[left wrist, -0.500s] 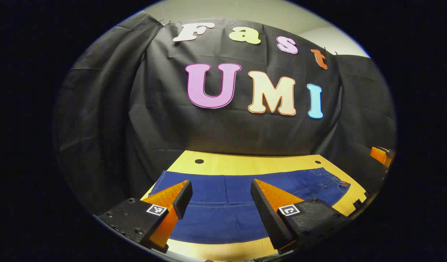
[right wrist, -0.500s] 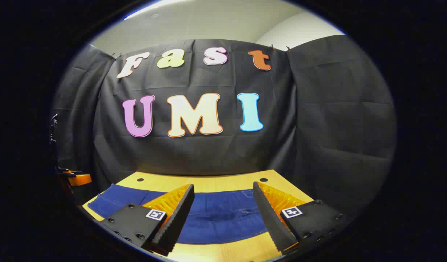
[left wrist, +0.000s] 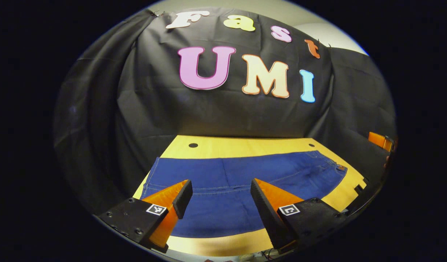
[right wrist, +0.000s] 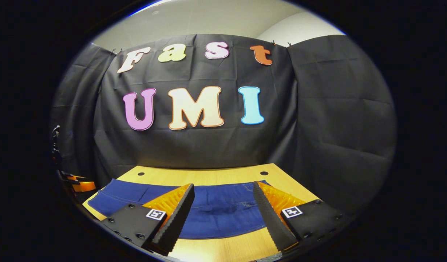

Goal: Grasp the waist and the cuffs of the jeans and fold them to make the two legs overlap; first hold the waist and fold one-third of the jeans toward the cuffs, then hold the cuffs and fold the remaining one-third in the same direction to finish folding.

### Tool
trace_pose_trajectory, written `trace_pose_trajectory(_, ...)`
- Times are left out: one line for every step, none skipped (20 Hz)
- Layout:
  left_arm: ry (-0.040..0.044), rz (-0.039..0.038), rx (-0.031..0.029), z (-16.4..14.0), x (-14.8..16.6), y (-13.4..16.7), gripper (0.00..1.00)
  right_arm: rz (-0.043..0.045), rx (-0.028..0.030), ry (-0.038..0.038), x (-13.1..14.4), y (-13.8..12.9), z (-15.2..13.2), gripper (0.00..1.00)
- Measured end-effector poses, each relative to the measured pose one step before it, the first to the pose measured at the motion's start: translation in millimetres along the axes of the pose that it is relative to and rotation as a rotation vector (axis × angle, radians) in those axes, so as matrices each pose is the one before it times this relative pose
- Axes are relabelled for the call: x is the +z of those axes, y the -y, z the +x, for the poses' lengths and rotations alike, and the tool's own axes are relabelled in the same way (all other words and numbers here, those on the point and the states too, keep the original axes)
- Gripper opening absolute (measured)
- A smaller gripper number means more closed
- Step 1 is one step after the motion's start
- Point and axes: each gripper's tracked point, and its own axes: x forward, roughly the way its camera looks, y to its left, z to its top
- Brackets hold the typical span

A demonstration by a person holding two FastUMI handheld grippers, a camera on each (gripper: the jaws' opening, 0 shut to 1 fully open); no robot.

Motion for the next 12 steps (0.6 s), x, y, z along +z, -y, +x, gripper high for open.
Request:
trace_pose_trajectory(-0.02209, 0.01983, 0.00545, 1.65, -8.12, -9.18, 0.96, -0.00154, 0.00376, -0.00364, -1.51, -1.76, -1.15, 0.99)
trace_pose_trajectory(-0.01692, 0.02473, 0.00626, 1.09, -7.91, -9.44, 0.96, -0.00338, 0.00412, -0.00237, -2.76, -2.42, -1.69, 0.99)
trace_pose_trajectory(-0.02593, 0.02497, 0.00195, 1.64, -8.30, -10.17, 0.96, -0.00506, 0.00343, -0.00500, -2.22, -1.76, -0.30, 0.99)
trace_pose_trajectory(-0.03069, 0.02642, -0.00582, 1.44, -11.23, -8.34, 0.94, -0.00586, 0.00366, -0.00861, -4.58, -0.77, 0.29, 0.99)
trace_pose_trajectory(-0.04080, 0.02780, -0.00434, 0.79, -12.29, -8.15, 0.96, -0.00493, 0.00181, -0.00994, -3.82, -1.36, 0.60, 0.99)
trace_pose_trajectory(-0.03242, 0.02253, -0.01922, -0.81, -11.60, -6.57, 0.96, 0.00560, 0.00357, -0.01441, -3.78, -1.41, 1.94, 0.99)
trace_pose_trajectory(-0.03494, 0.02194, -0.03095, -1.07, -10.45, -2.73, 0.96, 0.00888, 0.00947, -0.01034, -2.84, -3.32, 0.99, 1.00)
trace_pose_trajectory(-0.04116, 0.02462, -0.03008, -0.39, -12.43, -2.37, 0.96, 0.00667, 0.00457, -0.00902, -2.59, -2.10, 1.54, 0.99)
trace_pose_trajectory(-0.04201, 0.03115, -0.02805, 0.14, -10.37, -1.99, 0.96, -0.00010, 0.00248, -0.01028, -3.18, -0.84, 1.30, 0.99)
trace_pose_trajectory(-0.04599, 0.04384, -0.02135, 2.41, -7.71, -3.35, 0.96, -0.00575, 0.00085, -0.01241, -3.31, -0.57, 2.45, 1.00)
trace_pose_trajectory(-0.04286, 0.04721, -0.01957, 2.07, -8.61, -4.78, 0.94, -0.00983, 0.00285, -0.01261, -3.83, -0.31, 1.35, 0.99)
trace_pose_trajectory(-0.04727, 0.04541, -0.02676, -0.11, -10.08, -1.23, 0.96, -0.01241, 0.00397, -0.00992, -3.56, -1.13, 0.76, 0.99)
